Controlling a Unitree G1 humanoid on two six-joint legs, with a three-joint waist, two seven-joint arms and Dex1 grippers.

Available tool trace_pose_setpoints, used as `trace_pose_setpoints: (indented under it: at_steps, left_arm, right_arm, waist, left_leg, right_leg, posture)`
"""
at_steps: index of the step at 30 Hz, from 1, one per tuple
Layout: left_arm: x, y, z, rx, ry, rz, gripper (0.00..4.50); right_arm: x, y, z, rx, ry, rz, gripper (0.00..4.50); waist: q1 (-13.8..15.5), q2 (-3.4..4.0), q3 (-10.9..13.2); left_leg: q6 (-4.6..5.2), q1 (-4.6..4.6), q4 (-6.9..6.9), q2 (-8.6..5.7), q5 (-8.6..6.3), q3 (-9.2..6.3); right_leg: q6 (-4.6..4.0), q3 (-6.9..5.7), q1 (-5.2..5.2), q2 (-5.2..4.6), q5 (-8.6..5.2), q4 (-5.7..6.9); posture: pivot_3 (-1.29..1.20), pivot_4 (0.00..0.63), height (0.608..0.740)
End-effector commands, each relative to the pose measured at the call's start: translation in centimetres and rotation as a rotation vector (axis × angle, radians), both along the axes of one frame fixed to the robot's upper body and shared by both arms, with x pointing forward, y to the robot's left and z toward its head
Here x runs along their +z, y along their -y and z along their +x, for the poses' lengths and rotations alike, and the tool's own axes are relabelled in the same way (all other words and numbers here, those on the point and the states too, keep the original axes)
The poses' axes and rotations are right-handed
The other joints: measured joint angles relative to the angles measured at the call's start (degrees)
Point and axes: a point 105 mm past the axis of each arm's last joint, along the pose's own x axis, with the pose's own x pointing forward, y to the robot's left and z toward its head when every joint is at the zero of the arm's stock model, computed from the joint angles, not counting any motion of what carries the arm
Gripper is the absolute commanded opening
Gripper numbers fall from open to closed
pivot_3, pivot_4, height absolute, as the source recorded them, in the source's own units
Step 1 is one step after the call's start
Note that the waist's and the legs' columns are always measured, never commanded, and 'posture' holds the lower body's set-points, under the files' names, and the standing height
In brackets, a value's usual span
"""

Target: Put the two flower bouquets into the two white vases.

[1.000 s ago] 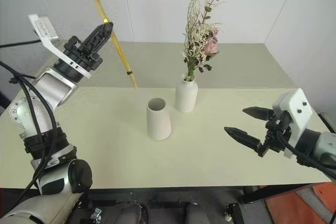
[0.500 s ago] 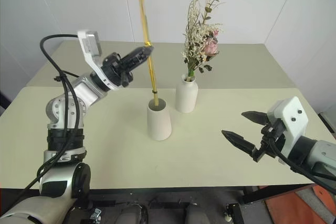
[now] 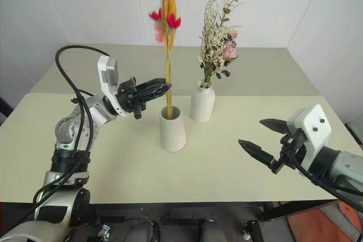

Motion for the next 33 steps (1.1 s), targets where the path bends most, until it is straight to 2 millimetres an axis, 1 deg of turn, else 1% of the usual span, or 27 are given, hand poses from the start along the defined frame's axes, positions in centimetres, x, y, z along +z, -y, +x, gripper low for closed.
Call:
trace_pose_setpoints:
  at_steps: [1, 4, 6, 8, 9, 13, 15, 17, 19, 21, 25, 27, 33]
  left_arm:
    - [-0.9, -0.6, -1.0, -0.004, 0.054, 0.120, 2.23]
    - [-3.1, -2.8, -2.4, -0.022, 0.022, 0.267, 3.19]
    - [-3.9, -4.6, -2.6, 0.033, -0.003, 0.321, 3.76]
    - [-3.8, -6.0, -2.5, 0.107, -0.003, 0.324, 3.76]
    - [-3.4, -6.8, -2.5, 0.147, 0.002, 0.308, 3.76]
    - [-0.8, -9.9, -3.2, 0.275, 0.038, 0.232, 3.76]
    - [-0.1, -10.6, -3.8, 0.295, 0.060, 0.252, 3.76]
    - [0.0, -11.3, -4.6, 0.292, 0.070, 0.306, 3.76]
    - [0.2, -11.9, -5.5, 0.273, 0.066, 0.343, 3.76]
    - [0.4, -12.2, -6.2, 0.261, 0.069, 0.360, 3.76]
    - [0.6, -12.6, -6.8, 0.253, 0.062, 0.372, 4.49]
    - [0.6, -12.5, -6.6, 0.264, 0.064, 0.367, 4.49]
    - [-0.2, -11.2, -6.4, 0.226, 0.064, 0.363, 4.49]
  right_arm:
    - [0.9, 0.1, 0.1, -0.003, 0.058, -0.028, 4.50]
    - [0.7, 0.3, 0.0, -0.008, 0.057, -0.027, 4.50]
    - [0.6, 0.4, 0.0, -0.015, 0.053, -0.030, 4.50]
    - [0.5, 0.7, -0.1, -0.019, 0.050, -0.032, 4.50]
    - [0.5, 0.8, -0.1, -0.021, 0.049, -0.033, 4.50]
    - [0.7, 1.7, -0.4, -0.009, 0.040, -0.038, 4.50]
    - [0.9, 2.3, -0.4, -0.012, 0.044, -0.048, 4.50]
    - [1.1, 3.0, -0.4, -0.024, 0.043, -0.059, 4.50]
    - [1.2, 3.8, -0.4, -0.033, 0.036, -0.066, 4.50]
    - [1.4, 4.4, -0.3, -0.043, 0.041, -0.079, 4.50]
    - [1.8, 4.8, -0.6, -0.011, 0.005, -0.068, 4.50]
    - [1.9, 4.7, -0.8, 0.023, -0.010, -0.065, 4.50]
    - [1.9, 4.2, -1.6, 0.073, -0.016, -0.065, 4.50]
  waist:
    - [-0.1, 0.00, 0.0]
    - [-0.7, 0.01, 0.0]
    - [-0.7, 0.02, 0.0]
    - [-0.3, 0.02, 0.0]
    - [-0.2, 0.01, 0.0]
    - [0.3, 0.00, 0.0]
    - [0.2, 0.00, 0.0]
    - [0.1, 0.00, 0.0]
    - [0.0, 0.01, 0.0]
    - [-0.1, 0.01, 0.0]
    - [0.0, 0.01, 0.0]
    - [0.0, 0.01, 0.0]
    - [0.0, 0.00, 0.0]
  left_leg:
    - [0.00, 0.00, -0.01, 0.00, 0.00, 0.00]
    - [0.00, 0.03, -0.03, 0.03, 0.00, 0.01]
    - [0.00, 0.05, -0.06, 0.09, 0.00, 0.01]
    - [0.00, 0.06, -0.06, 0.09, 0.00, 0.01]
    - [0.00, 0.06, -0.05, 0.08, 0.00, 0.02]
    - [0.00, -0.01, -0.04, 0.11, 0.00, 0.02]
    - [0.00, -0.02, -0.05, 0.10, 0.00, 0.02]
    - [-0.01, 0.00, -0.05, 0.10, 0.00, 0.03]
    - [-0.01, 0.05, -0.06, 0.11, -0.01, 0.04]
    - [-0.01, 0.05, -0.06, 0.11, -0.01, 0.04]
    - [-0.01, 0.04, -0.06, 0.12, -0.01, 0.05]
    - [-0.01, 0.05, -0.06, 0.12, -0.01, 0.05]
    - [-0.01, 0.03, -0.06, 0.12, -0.01, 0.05]
  right_leg:
    - [0.00, 0.00, 0.00, 0.00, 0.00, 0.00]
    - [-0.01, 0.05, -0.03, 0.04, 0.00, 0.02]
    - [-0.04, 0.04, -0.06, 0.07, -0.02, 0.04]
    - [-0.12, 0.02, -0.06, 0.05, -0.07, 0.06]
    - [-0.17, 0.01, -0.06, 0.03, -0.10, 0.05]
    - [-0.16, -0.09, -0.06, -0.01, -0.11, 0.01]
    - [-0.14, -0.08, -0.07, -0.01, -0.11, 0.00]
    - [-0.15, -0.08, -0.06, -0.01, -0.12, 0.00]
    - [-0.36, -0.07, -0.04, -0.02, -0.24, 0.01]
    - [-0.37, -0.07, -0.05, -0.02, -0.25, 0.00]
    - [-0.39, -0.08, -0.05, -0.03, -0.27, 0.01]
    - [-0.39, -0.08, -0.05, -0.03, -0.27, 0.00]
    - [-0.38, -0.08, -0.05, -0.02, -0.27, 0.00]
  posture:
    - [0.00, 0.150, 0.740]
    - [0.00, 0.150, 0.740]
    - [0.00, 0.150, 0.740]
    - [0.00, 0.150, 0.740]
    - [0.00, 0.150, 0.740]
    - [0.00, 0.150, 0.740]
    - [0.00, 0.150, 0.740]
    - [0.00, 0.150, 0.740]
    - [0.00, 0.150, 0.740]
    - [0.00, 0.150, 0.740]
    - [0.00, 0.150, 0.740]
    - [0.00, 0.150, 0.740]
    - [0.00, 0.150, 0.740]
